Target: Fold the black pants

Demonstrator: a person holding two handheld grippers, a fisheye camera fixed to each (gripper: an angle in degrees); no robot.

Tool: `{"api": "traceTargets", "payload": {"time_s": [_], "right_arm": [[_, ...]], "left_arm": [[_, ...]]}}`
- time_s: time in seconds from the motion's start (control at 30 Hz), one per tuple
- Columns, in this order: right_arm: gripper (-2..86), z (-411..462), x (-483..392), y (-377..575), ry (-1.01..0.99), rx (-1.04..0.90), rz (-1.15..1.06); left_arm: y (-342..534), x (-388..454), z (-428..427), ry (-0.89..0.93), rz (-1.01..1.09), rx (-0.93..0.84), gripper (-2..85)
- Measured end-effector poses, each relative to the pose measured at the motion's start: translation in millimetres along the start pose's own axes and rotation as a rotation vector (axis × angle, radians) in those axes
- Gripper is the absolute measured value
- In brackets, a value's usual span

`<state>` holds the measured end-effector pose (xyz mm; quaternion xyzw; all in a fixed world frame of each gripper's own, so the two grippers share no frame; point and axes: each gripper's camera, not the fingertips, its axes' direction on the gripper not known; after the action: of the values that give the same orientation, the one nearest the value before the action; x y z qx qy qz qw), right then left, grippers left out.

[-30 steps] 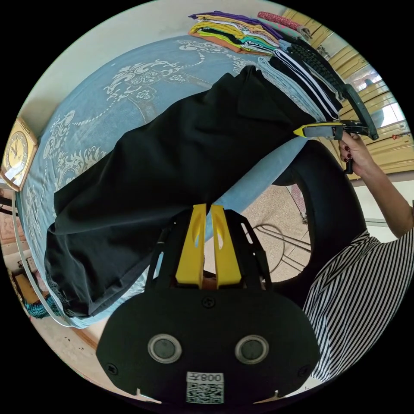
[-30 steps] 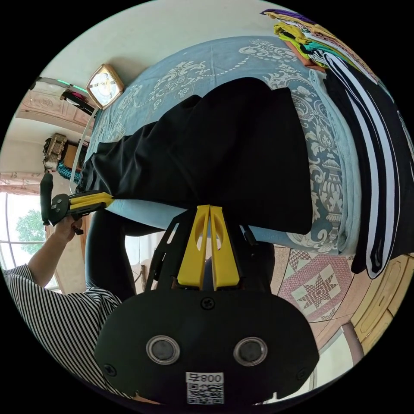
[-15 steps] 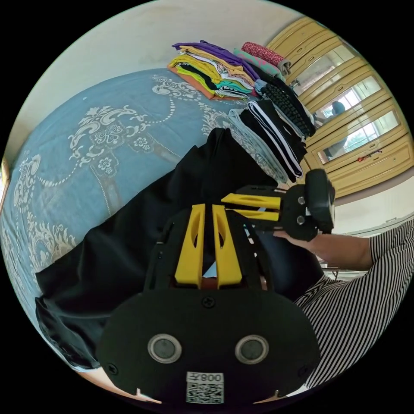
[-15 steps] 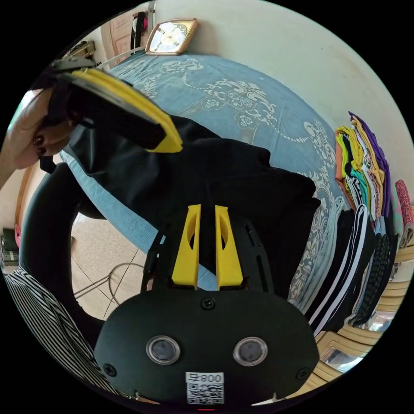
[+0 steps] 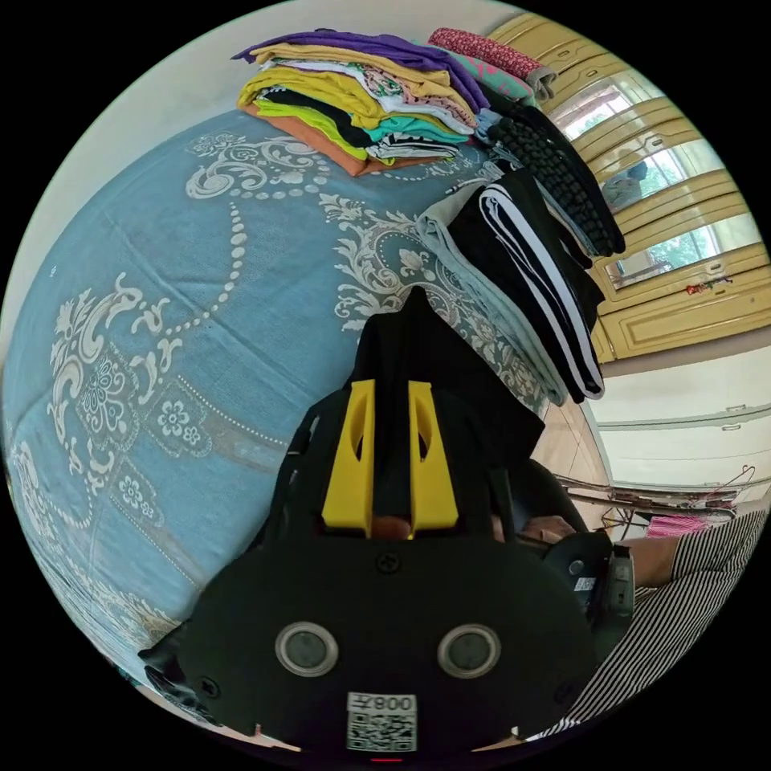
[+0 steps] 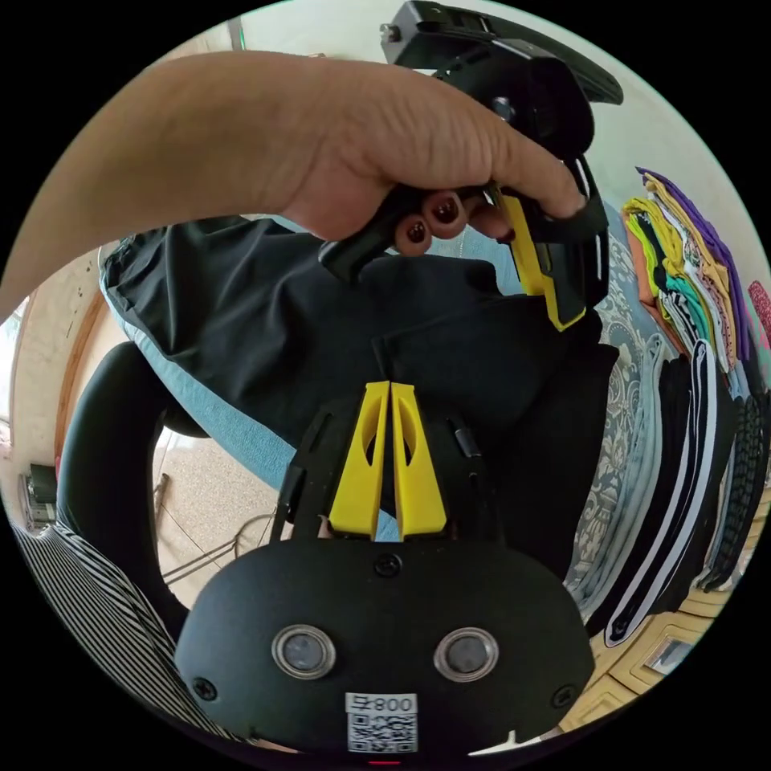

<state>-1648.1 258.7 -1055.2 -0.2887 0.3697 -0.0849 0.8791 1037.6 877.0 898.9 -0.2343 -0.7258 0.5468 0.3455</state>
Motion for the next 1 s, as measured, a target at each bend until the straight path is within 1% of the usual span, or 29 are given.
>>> {"api": "traceTargets", "payload": {"time_s": [0.1, 0.17, 0.33, 0.5, 0.6, 0.8, 1.0], "right_arm": [[0.2, -6, 20, 19, -0.057, 0.008, 0.035], [0.2, -13, 34, 34, -0.093, 0.026, 0.058], [0.2, -47, 80, 81, -0.198, 0.124, 0.132], [0.1, -95, 144, 160, -0.289, 0.262, 0.251], [0.0, -105, 188, 216, -0.344, 0.303, 0.377], [0.0, -86, 264, 329, -0.420, 0.280, 0.626], [0.2, -64, 313, 403, -0.488, 0.268, 0.747]], "left_arm": [[-22, 8, 0, -0.056, 0.004, -0.037, 2.3], [-29, 13, -10, -0.037, 0.003, -0.023, 1.7], [-47, 29, -66, 0.060, -0.010, 0.091, 1.0], [-76, 60, -95, 0.126, 0.022, 0.132, 0.9], [-103, 80, -87, 0.070, 0.019, 0.099, 1.0], [-153, 99, -45, 0.107, -0.055, -0.020, 1.3], [-184, 113, -38, 0.093, -0.084, -0.043, 1.5]]}}
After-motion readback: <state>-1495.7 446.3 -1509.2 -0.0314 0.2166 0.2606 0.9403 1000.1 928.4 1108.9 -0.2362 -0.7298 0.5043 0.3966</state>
